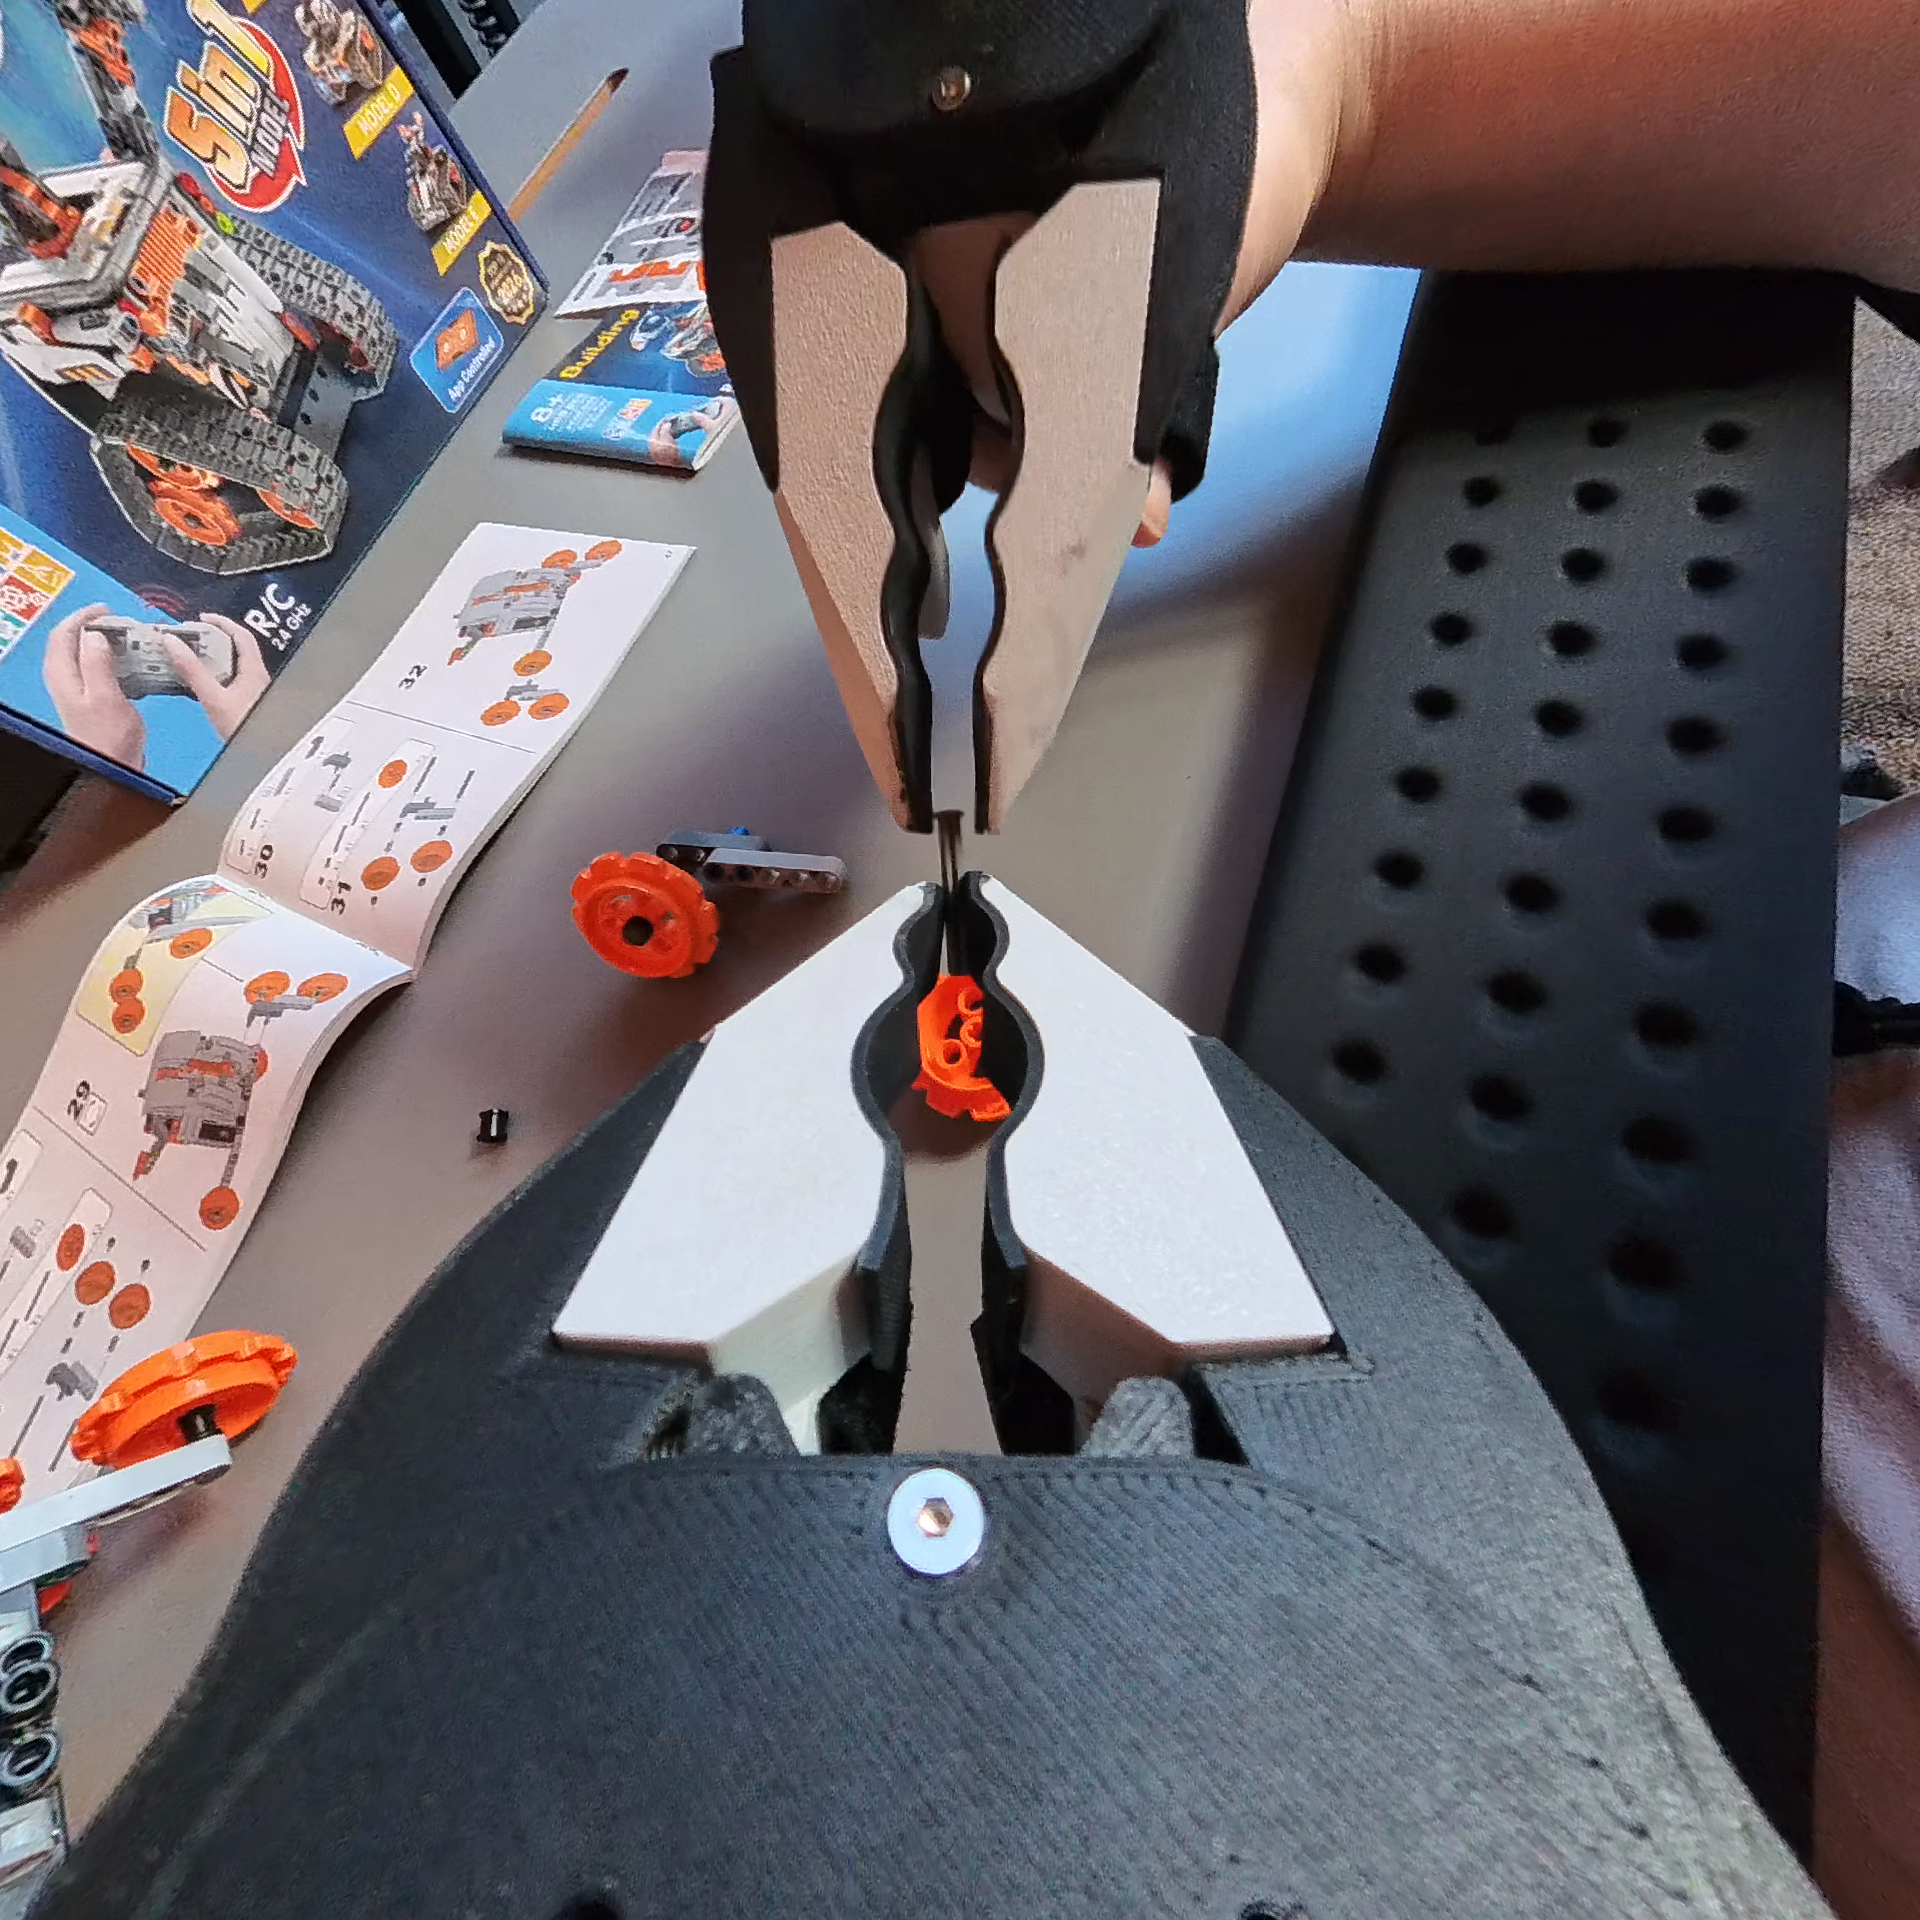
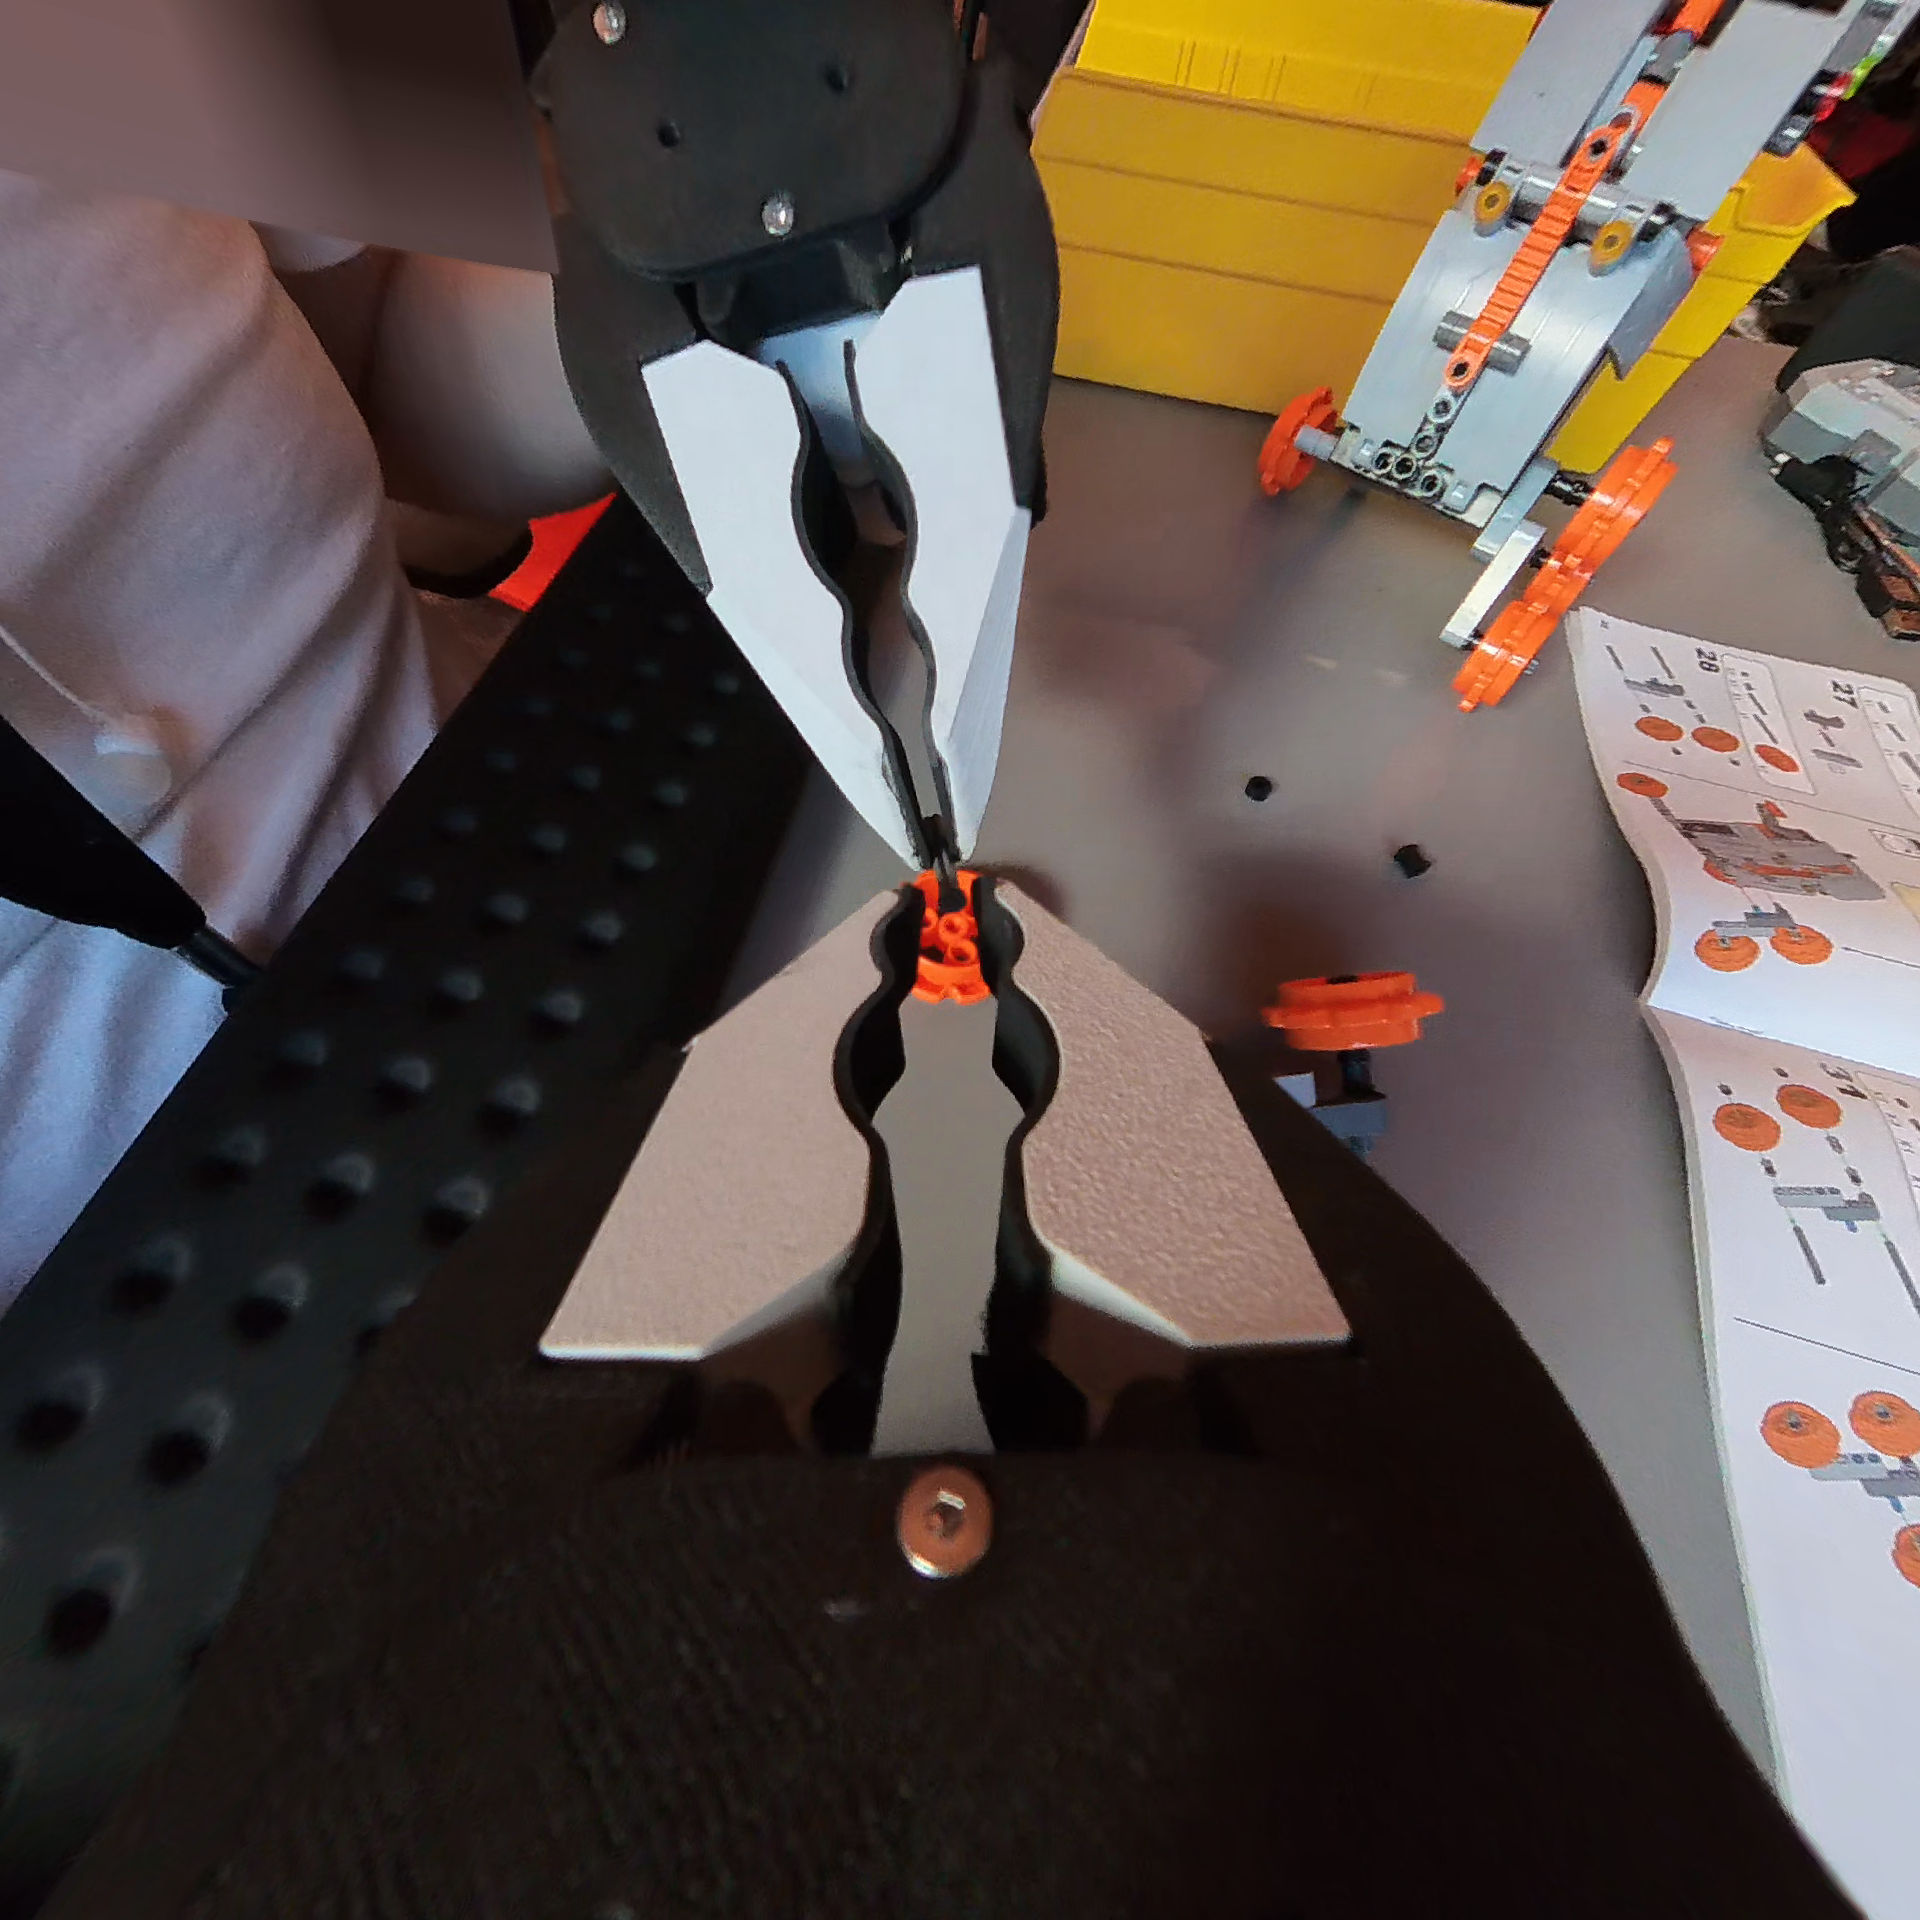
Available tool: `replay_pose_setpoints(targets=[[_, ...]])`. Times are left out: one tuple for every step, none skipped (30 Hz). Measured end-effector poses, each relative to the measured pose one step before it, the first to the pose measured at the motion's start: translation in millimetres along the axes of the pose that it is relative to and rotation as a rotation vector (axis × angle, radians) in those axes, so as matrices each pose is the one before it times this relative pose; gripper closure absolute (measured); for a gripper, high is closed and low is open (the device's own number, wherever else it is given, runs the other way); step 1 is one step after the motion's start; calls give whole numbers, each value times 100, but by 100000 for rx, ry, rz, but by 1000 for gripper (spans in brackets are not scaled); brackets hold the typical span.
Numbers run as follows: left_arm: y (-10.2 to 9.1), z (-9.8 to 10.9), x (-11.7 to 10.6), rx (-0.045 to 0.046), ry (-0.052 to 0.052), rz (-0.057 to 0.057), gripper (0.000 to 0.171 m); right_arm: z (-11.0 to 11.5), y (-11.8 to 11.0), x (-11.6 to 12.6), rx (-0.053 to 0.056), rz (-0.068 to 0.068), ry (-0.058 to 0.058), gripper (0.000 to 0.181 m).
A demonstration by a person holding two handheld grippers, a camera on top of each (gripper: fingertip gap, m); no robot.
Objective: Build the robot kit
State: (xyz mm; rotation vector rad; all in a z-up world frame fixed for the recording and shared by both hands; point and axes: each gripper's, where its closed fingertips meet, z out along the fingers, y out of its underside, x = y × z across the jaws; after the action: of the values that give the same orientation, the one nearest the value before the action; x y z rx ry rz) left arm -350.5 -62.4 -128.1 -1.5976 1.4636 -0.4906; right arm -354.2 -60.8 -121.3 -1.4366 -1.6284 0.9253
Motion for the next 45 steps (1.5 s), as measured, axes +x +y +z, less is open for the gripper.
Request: replay_pose_setpoints(targets=[[-75, -7, 36, 241, 134, 32, 170, 73, 213, -28, -1403, -615, 108, 171], [-67, 8, 88, 209, 541, 33, 170, 67, 114, -59, -864, -454, -39, 173], [3, 38, 101, -261, 543, 28, 170, 38, 20, -83, -250, -297, -192, 176], [56, 58, 47, -446, 175, 116, 170, -17, -54, -61, 140, 23, -232, 176], [-23, 34, 42, 132, 75, 119, 170, -29, -48, -46, 312, 297, -385, 176], [-25, 24, 15, 139, -45, 69, 170, -37, -37, -24, 423, 805, -522, 176], [28, 18, -7, -160, -40, 16, 170, 0, -77, -96, 628, 1313, -1088, 172], [80, 40, -58, -521, -221, 21, 170, 19, -110, -24, 711, 1314, -514, 170], [71, 28, -47, -434, -263, 152, 170, 29, -101, 24, 525, 499, 48, 169], [13, 37, 51, -101, 276, 186, 170, 38, 28, -9, -260, -297, 112, 170], [-20, 22, 173, 49, 980, 16, 170, 12, 127, -32, -1016, -797, 259, 176], [3, 53, 96, -164, 335, -122, 170, -12, 34, -4, -450, -895, 358, 176], [0, 39, 15, 27, -195, 341, 170, -22, 20, -25, -345, -184, 138, 176], [-4, 29, 48, -49, 139, 180, 170, -5, 73, -52, -668, 442, -394, 176], [9, 28, -12, -171, -168, -145, 170, -2, 83, 36, -452, 176, 130, 176], [9, 25, -81, -72, -473, -96, 170, 5, 25, 129, -56, -325, 769, 176], [10, 6, -45, -48, -115, 6, 170, 9, -32, 48, 228, -483, 463, 176], [-3, -20, 12, -83, 286, -142, 170, 14, -22, 4, -2, -225, 181, 176], [-8, -9, -19, 7, 32, -177, 170, 23, 17, 45, -69, -86, 351, 176], [-9, 4, 22, 63, 117, -74, 170, 2, 28, -31, -168, 106, -170, 176], [-20, 17, 113, 143, 604, -73, 170, -34, 44, -152, -931, 679, -817, 176], [-50, 37, 67, 315, 223, -151, 170, -58, 49, -54, -1455, 291, -1, 176], [-49, 45, 58, 262, 81, 196, 170, -49, 20, -69, -726, -536, 257, 176], [-11, 48, 130, -29, 596, 155, 170, -19, 103, -127, -673, -396, -251, 176], [26, 93, 116, -173, 498, -30, 170, -4, 129, -80, -835, 319, -273, 176], [56, 126, 103, -141, 490, -118, 170, -8, 152, -68, -1180, 283, -229, 176], [63, 110, 35, -243, 234, -184, 170, -19, 123, -5, -1108, -562, 284, 177], [58, 84, -129, -275, -675, -219, 167, -68, 117, 65, -891, -921, 789, 177], [-45, 46, -318, 350, -1362, -785, 147, -161, 146, 100, -860, -448, 675, 177], [-94, -42, -207, 593, 594, -795, 126, -267, 154, 186, -597, 189, 947, 177], [-6, -126, -285, -113, 1579, -1164, 115, -345, 162, 288, -238, 667, 1166, 177], [-25, -190, -524, -266, 988, -1372, 110, -425, 185, 376, -71, 965, 1449, 177], [-118, -213, -739, 364, 79, -777, 107, -489, 217, 462, -163, 1104, 1727, 177], [-144, -161, -960, 550, -1279, -155, 107, -518, 285, 487, -288, 1225, 1922, 177], [-51, -63, -1045, 76, -2025, 249, 107, -565, 344, 529, -425, 1316, 2122, 177], [-5, 76, -870, -301, -1399, 725, 107, -591, 351, 570, -296, 1322, 2441, 177], [14, 229, -656, -232, -548, 992, 106, -611, 304, 615, 93, 1121, 2710, 177], [71, 354, -599, -581, -691, 958, 104, -613, 248, 595, 598, 1115, 2382, 177], [162, 443, -593, -1382, -1256, 1417, 101, -602, 214, 602, 775, 1538, 2207, 177], [201, 483, -528, -1570, -1272, 2497, 98, -562, 202, 641, 823, 1662, 2299, 177], [199, 483, -363, -1492, -251, 2548, 97, -527, 170, 611, 948, 1578, 2079, 177], [121, 426, -222, -1028, 1069, 529, 97, -467, 142, 550, 988, 1589, 1673, 177], [-70, 327, -192, 118, 2090, -2625, 98, -401, 93, 502, 1065, 1442, 1486, 177], [-209, 227, -302, 1017, 2416, -5516, 99, -337, 46, 418, 1107, 1237, 1256, 177], [-205, 152, -199, 908, 3304, -6406, 100, -257, 24, 331, 989, 1042, 880, 177]])
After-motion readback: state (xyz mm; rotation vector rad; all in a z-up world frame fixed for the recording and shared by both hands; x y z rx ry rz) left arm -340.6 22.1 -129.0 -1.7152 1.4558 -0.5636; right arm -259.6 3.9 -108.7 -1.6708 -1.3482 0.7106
